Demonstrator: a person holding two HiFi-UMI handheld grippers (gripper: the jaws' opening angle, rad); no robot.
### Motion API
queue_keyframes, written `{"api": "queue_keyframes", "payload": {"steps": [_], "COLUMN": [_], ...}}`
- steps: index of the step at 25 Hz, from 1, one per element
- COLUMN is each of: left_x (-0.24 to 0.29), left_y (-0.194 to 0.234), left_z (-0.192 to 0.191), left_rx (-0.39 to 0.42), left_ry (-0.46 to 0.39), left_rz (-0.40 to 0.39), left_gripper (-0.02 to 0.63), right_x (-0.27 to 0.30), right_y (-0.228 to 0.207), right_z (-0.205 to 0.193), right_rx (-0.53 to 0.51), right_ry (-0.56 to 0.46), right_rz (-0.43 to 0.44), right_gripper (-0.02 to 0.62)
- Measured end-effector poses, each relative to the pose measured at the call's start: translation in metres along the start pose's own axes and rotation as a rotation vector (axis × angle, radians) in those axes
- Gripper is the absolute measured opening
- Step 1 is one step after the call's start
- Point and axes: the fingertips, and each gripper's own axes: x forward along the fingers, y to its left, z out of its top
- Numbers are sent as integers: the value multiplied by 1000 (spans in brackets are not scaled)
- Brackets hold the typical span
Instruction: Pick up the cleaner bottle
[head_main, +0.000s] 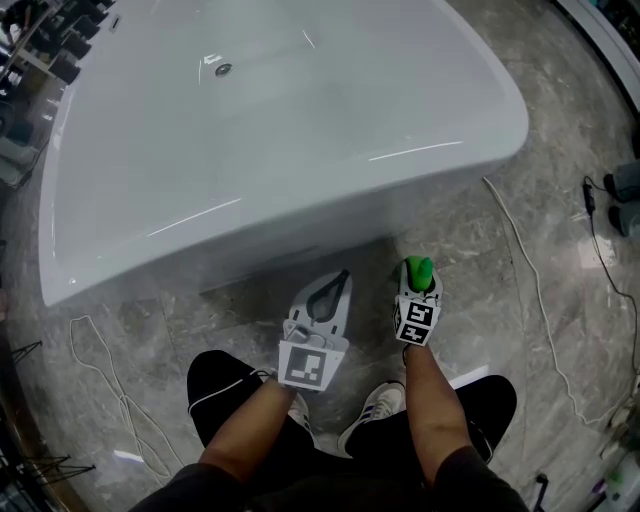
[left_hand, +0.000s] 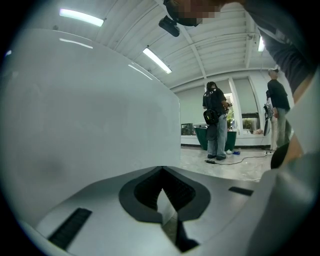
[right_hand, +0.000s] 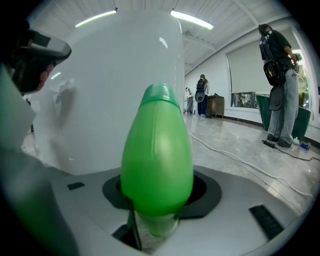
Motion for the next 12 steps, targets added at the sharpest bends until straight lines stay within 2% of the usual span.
{"api": "queue_keyframes", "payload": {"steps": [3, 7, 12], "left_x": [-1, -10, -28], "left_y": [0, 3, 10], "left_z": [6, 20, 37], "left_rx": [-6, -71, -89], "left_ry": [-12, -43, -11], "left_rz": [-3, -16, 2], "left_gripper": [0, -1, 0], "right_x": [-11, -30, -62], "right_y": [2, 11, 27], "right_z": [22, 62, 121], "right_rx": [-21, -23, -38], "right_ry": [-33, -86, -139], "right_rz": [9, 36, 80], "right_gripper": [198, 198, 198]}}
